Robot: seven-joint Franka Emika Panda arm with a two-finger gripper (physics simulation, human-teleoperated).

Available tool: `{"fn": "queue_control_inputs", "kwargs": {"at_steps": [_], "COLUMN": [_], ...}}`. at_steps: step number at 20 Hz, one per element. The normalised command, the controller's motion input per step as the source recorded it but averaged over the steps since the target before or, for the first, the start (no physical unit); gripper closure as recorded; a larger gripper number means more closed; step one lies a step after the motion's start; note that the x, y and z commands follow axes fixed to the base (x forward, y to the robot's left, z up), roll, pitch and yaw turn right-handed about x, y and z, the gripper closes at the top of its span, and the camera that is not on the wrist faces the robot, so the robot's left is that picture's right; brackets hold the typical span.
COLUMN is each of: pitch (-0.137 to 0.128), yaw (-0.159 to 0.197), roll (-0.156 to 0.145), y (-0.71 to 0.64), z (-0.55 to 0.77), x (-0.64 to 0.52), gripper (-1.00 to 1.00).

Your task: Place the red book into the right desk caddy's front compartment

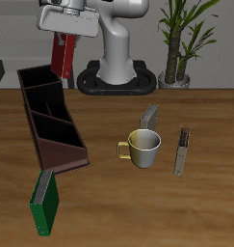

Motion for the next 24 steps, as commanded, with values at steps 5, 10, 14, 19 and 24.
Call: {"fn": "queue_control_inputs", "kwargs": {"at_steps": [5, 10, 14, 19, 24], "pitch": [0.013, 0.021, 0.019, 0.019, 0.022], "yaw": [-0.064, -0.023, -0.027, -0.040, -0.011], "roll": [-0.025, 0.013, 0.021, -0.007, -0.001], "y": [-0.08, 0.04, 0.10, -0.05, 0.00], "z": [-0.06, -0.18, -0.16, -0.18, -0.15], "x": [0.12, 0.12, 0.13, 0.11, 0.03], "gripper": [1.00, 1.00, 1.00, 1.00, 1.00]}}
